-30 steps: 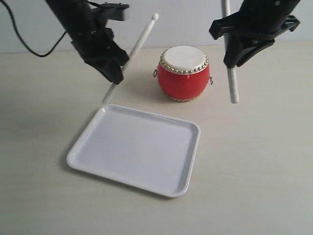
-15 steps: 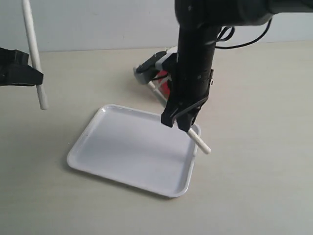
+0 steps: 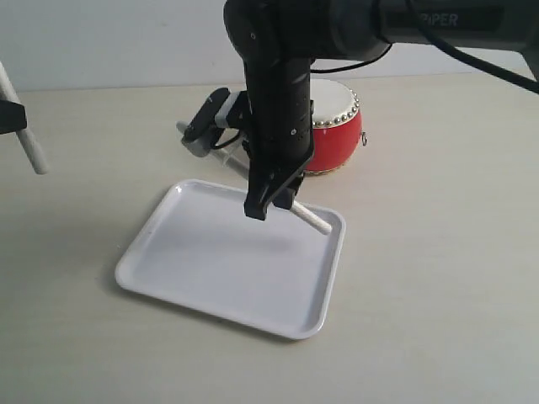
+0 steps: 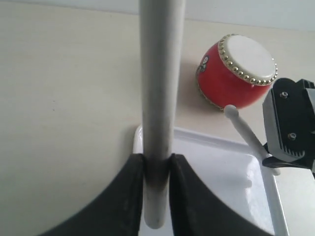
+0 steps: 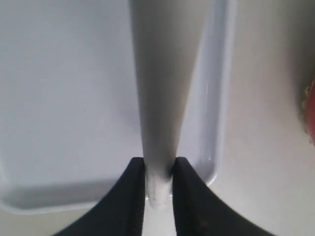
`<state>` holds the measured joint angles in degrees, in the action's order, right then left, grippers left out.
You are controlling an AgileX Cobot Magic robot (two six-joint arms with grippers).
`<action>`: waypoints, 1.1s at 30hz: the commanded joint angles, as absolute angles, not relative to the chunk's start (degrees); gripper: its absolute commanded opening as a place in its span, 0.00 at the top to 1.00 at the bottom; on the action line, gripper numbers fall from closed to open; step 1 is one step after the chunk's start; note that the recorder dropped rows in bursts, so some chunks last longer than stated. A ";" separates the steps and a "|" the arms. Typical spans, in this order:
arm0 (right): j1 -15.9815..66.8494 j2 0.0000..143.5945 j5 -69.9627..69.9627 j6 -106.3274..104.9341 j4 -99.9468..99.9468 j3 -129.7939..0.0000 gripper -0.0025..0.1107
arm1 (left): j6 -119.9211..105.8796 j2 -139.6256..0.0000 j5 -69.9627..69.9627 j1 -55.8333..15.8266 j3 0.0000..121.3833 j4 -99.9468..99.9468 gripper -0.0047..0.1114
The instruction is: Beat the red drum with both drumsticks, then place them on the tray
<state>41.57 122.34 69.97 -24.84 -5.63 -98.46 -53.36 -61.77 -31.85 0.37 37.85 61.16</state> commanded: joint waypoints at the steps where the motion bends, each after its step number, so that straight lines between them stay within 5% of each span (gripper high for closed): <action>1: 41.69 122.25 69.96 -25.39 -1.77 -99.91 0.98 | -53.33 -59.57 -30.99 0.50 37.39 62.23 0.96; 33: 44.60 124.73 69.96 -35.83 -1.02 -99.91 0.98 | -53.57 -59.10 -30.64 0.50 37.34 60.16 0.96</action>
